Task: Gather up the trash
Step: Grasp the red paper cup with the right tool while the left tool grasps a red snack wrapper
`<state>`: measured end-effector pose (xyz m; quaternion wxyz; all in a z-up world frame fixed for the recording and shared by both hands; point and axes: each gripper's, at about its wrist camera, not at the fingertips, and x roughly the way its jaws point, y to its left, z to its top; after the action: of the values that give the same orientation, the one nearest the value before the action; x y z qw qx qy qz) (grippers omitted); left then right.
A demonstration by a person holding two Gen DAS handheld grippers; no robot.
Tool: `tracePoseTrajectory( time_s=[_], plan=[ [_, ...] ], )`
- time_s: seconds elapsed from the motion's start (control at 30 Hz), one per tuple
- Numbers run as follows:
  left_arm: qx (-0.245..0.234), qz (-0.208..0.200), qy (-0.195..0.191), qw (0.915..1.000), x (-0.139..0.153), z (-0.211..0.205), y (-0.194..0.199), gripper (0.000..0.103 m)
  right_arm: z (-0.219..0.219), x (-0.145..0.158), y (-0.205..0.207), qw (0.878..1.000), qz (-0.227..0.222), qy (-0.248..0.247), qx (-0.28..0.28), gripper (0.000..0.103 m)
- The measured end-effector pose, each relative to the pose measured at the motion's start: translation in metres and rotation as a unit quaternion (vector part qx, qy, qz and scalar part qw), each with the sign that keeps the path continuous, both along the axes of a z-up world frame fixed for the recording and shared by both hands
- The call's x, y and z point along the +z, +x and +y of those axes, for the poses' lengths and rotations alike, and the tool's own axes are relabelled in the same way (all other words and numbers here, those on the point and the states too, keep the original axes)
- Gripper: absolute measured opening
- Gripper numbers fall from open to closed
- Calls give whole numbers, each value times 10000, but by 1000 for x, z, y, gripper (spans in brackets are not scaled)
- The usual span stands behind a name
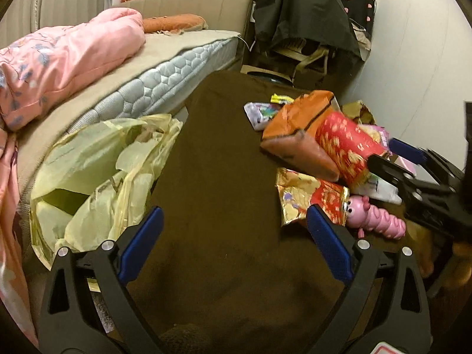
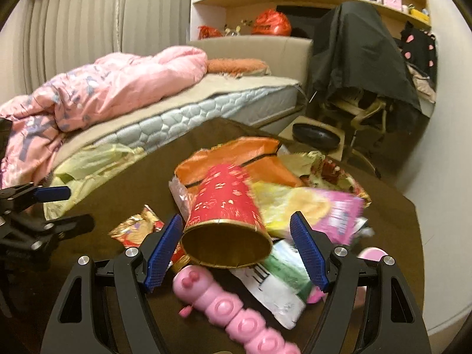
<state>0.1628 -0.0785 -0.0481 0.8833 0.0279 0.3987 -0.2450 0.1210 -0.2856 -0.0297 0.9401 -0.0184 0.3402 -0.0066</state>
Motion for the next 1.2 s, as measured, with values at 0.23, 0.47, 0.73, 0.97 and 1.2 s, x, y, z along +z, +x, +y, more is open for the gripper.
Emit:
tracePoseTrajectory(
  time_s=[0.23,0.47,0.73,0.97,1.2],
  plan=[
    [-173,346,-283,9989,-10,-2,3,82,-5,-1,-7,9997,75,188,138,55],
    [-350,453,-604,9965,-5,-14,4,77,-19,21,-28,9996,-162,228,-90,48],
    [-492,867,-601,9932,-15,-45,19,59,-31,35,-44,9987,-265,193,-379,48],
    [-617,1014,-601,9911,-22,-51,15,34,-36,35,-55,9983,-255,245,-457,48],
    [-531,604,-628,9948,-2,-37,6,25,-32,36,-57,9978,-177,553,-316,48]
  ],
)
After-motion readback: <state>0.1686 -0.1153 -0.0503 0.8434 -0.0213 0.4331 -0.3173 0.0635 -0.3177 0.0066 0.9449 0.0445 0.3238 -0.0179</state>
